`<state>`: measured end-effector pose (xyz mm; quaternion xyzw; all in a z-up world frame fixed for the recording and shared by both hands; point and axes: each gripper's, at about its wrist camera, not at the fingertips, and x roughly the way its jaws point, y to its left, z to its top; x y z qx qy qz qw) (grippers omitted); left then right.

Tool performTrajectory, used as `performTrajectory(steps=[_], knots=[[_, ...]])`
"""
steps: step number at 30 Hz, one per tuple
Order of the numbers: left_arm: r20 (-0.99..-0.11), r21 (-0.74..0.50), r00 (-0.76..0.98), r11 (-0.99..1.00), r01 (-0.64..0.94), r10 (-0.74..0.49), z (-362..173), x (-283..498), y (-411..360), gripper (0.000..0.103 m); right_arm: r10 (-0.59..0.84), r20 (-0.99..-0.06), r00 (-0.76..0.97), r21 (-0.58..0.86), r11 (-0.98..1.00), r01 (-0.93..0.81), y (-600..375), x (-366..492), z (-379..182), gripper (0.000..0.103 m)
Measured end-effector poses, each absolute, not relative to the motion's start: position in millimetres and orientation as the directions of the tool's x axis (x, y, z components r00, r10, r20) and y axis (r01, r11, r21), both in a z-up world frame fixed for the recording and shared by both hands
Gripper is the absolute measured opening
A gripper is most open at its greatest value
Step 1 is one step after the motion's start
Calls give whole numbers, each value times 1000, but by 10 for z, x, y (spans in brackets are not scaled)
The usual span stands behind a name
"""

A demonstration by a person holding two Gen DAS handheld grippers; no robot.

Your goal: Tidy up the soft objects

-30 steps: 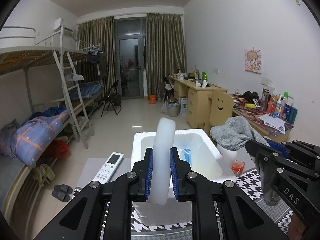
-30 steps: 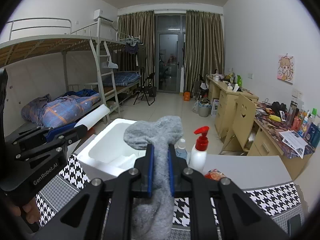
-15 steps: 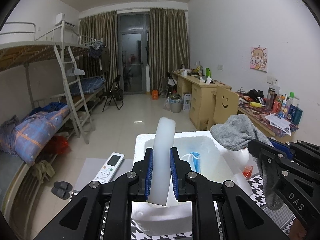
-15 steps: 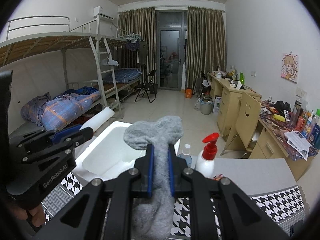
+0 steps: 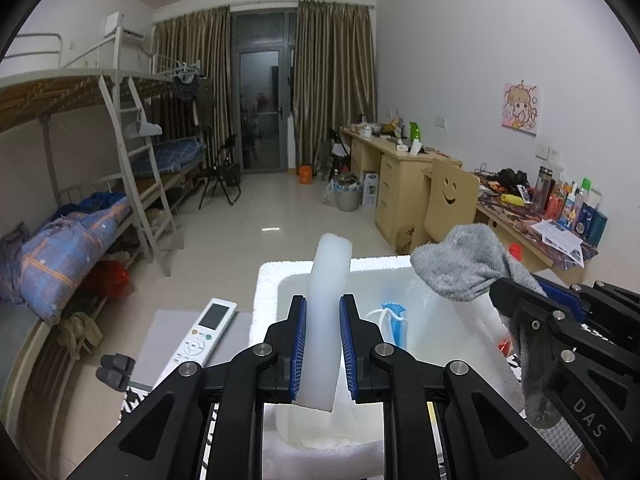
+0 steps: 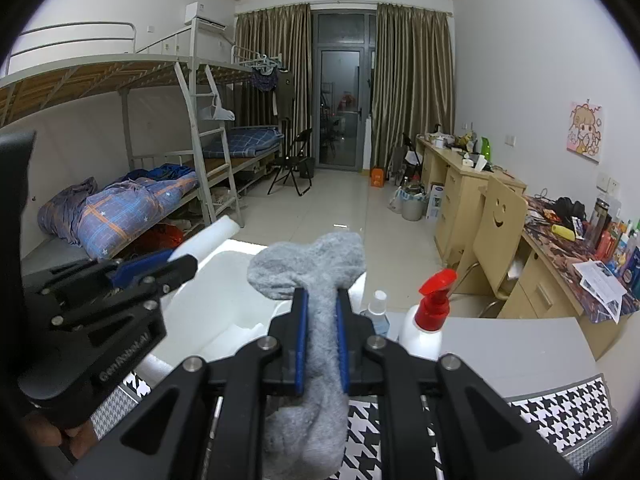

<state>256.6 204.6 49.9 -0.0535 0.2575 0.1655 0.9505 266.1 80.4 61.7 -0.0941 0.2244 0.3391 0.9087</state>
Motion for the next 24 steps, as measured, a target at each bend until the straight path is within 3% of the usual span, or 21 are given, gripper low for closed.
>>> performTrajectory(steps=[12, 15, 17, 19, 22, 24], knots=[[-538, -15, 802, 948, -319, 261, 416, 2715, 2099, 21, 565, -472, 677, -29, 758, -652, 805, 2679, 633, 16], [-556, -13, 791, 949, -315, 256, 366, 2756, 2121, 32, 564, -470, 679, -30, 759, -651, 810, 2668, 646, 16], [-556, -8, 786, 944, -330, 270, 353, 2747, 2141, 62, 561, -470, 682, -32, 761, -648, 813, 2668, 647, 16], [-545, -4, 789, 940, -341, 284, 365, 2720, 2147, 82, 559, -470, 683, -34, 762, -647, 816, 2664, 654, 16], [-519, 9, 791, 928, -372, 322, 410, 2672, 2166, 95, 558, -465, 688, -36, 764, -644, 821, 2652, 679, 16], [-511, 14, 791, 923, -384, 337, 434, 2627, 2203, 97, 559, -462, 689, -34, 765, -643, 823, 2666, 694, 16]])
